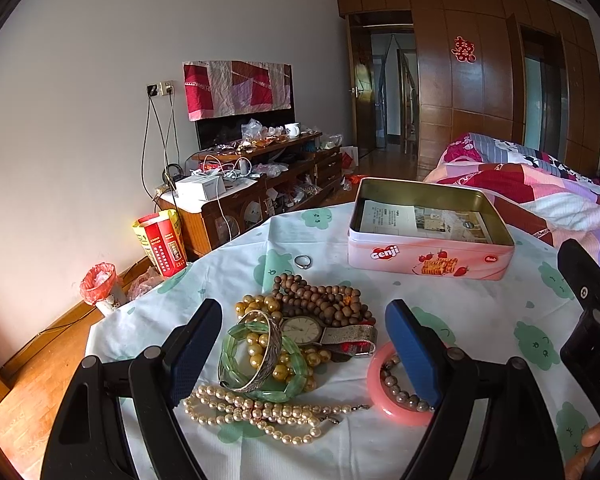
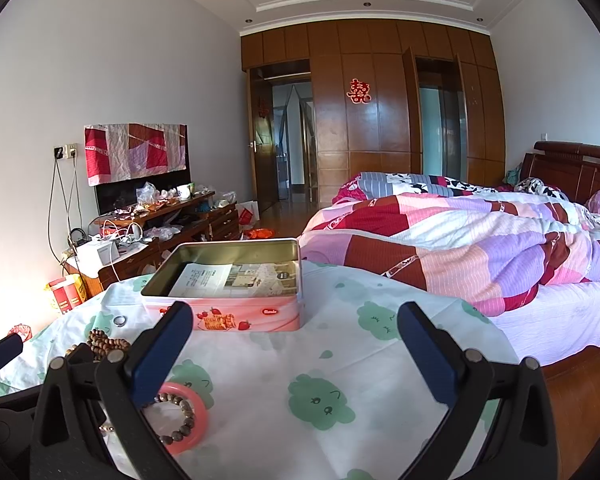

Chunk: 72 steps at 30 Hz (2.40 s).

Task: Organize jewelry

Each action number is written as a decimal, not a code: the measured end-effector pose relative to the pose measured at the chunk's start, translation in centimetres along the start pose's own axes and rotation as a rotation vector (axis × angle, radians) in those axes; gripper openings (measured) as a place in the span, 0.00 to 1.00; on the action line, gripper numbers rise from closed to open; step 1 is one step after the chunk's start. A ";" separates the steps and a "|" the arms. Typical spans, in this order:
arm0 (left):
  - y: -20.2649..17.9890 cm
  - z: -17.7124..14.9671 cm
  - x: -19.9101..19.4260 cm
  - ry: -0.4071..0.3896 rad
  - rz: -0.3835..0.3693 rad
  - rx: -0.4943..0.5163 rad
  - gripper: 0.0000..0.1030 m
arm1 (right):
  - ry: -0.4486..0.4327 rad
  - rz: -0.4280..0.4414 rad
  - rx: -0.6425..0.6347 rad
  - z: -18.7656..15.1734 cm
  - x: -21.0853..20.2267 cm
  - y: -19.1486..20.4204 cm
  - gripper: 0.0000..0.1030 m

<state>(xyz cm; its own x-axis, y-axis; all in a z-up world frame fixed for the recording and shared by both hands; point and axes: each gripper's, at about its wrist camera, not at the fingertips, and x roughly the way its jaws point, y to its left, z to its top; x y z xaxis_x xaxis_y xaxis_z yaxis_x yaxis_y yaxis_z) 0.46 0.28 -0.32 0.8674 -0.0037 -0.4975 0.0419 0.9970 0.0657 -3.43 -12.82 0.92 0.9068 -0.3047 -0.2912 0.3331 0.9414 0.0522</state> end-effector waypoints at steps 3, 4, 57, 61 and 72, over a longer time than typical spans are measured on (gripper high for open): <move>0.0 0.0 -0.1 -0.002 0.000 0.002 0.82 | 0.001 0.000 -0.001 0.0 0.0 -0.1 1.00; 0.0 0.0 -0.1 -0.001 0.000 0.002 0.82 | 0.001 0.000 0.000 0.0 0.0 0.0 1.00; 0.2 0.2 -0.2 -0.008 -0.002 -0.005 0.82 | 0.001 0.000 0.001 -0.2 0.1 -0.1 1.00; 1.4 0.3 -0.7 -0.008 -0.020 -0.059 0.82 | 0.009 -0.006 0.011 0.3 0.0 -0.6 1.00; 5.9 -0.2 -1.9 -0.018 -0.051 -0.123 0.82 | 0.044 0.014 0.038 0.1 0.6 -0.6 1.00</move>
<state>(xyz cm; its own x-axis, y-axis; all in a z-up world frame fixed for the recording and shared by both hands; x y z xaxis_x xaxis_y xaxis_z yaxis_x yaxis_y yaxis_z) -0.99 6.16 0.84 0.8744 -0.0551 -0.4820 0.0261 0.9974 -0.0668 -3.06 -13.61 0.80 0.8994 -0.2843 -0.3321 0.3310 0.9391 0.0924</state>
